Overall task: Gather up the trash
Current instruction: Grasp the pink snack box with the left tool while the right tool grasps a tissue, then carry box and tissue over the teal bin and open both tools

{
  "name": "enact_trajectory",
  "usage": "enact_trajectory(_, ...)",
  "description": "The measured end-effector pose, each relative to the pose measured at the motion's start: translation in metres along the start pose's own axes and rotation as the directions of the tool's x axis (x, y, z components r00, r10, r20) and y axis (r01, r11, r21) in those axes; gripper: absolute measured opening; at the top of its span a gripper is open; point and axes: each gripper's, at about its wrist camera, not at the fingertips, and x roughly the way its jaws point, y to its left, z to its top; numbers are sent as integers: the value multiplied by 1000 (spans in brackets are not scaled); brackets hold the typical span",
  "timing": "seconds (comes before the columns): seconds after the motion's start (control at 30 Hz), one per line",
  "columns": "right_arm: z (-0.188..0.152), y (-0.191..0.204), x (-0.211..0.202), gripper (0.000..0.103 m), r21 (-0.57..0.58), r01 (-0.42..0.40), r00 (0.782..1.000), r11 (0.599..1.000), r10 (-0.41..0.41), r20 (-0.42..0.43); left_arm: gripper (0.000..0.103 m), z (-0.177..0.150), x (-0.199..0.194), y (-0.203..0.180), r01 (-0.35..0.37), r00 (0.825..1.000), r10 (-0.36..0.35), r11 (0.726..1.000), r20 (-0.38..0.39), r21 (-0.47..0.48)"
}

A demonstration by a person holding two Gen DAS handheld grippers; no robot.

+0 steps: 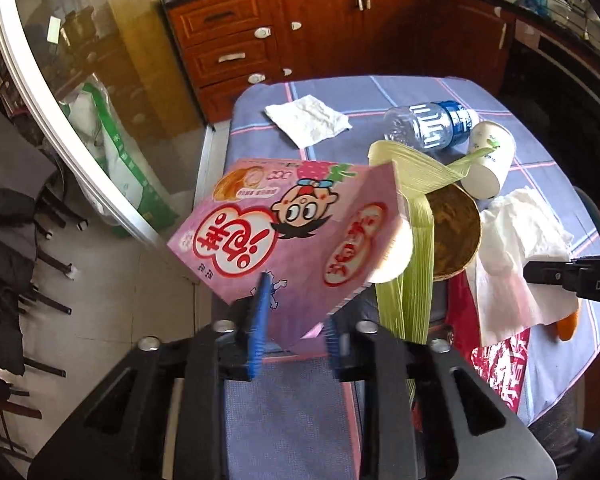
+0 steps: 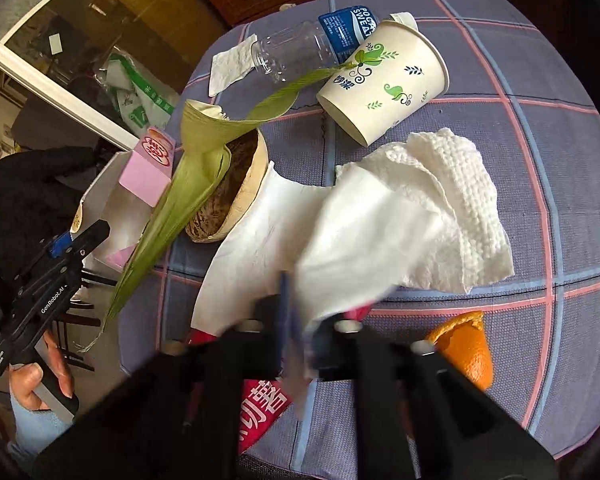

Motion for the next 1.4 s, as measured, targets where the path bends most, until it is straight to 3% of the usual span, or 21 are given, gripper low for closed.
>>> enact_trajectory(0.17,4,23,-42,1,-70,-35,994,997,42,102,4,7,-43,19,16,993,-13,999,117,-27)
enact_trajectory(0.33,9,39,-90,1,-112,-56,976,992,79,205,1,18,-84,28,101,976,-89,994,198,-48)
enact_trajectory(0.5,11,42,-128,1,-127,-45,954,991,80,288,1,28,-119,12,153,954,-148,988,262,1)
enact_trajectory(0.67,12,25,-166,1,-99,-3,930,995,39,366,1,47,-147,-28,224,919,-243,970,312,95)
enact_trajectory(0.87,5,-25,-217,1,-2,54,890,999,-47,453,2,78,-155,-108,359,862,-420,901,282,244)
enact_trajectory(1.07,-10,-98,-254,1,143,117,860,983,-173,480,2,98,-137,-211,494,803,-574,791,159,360)
enact_trajectory(1.27,-27,-173,-266,1,273,164,848,948,-277,452,2,105,-111,-311,582,756,-654,695,34,422)
enact_trajectory(1.4,-37,-222,-263,1,342,174,853,923,-315,416,2,102,-93,-366,613,740,-671,654,-33,443)
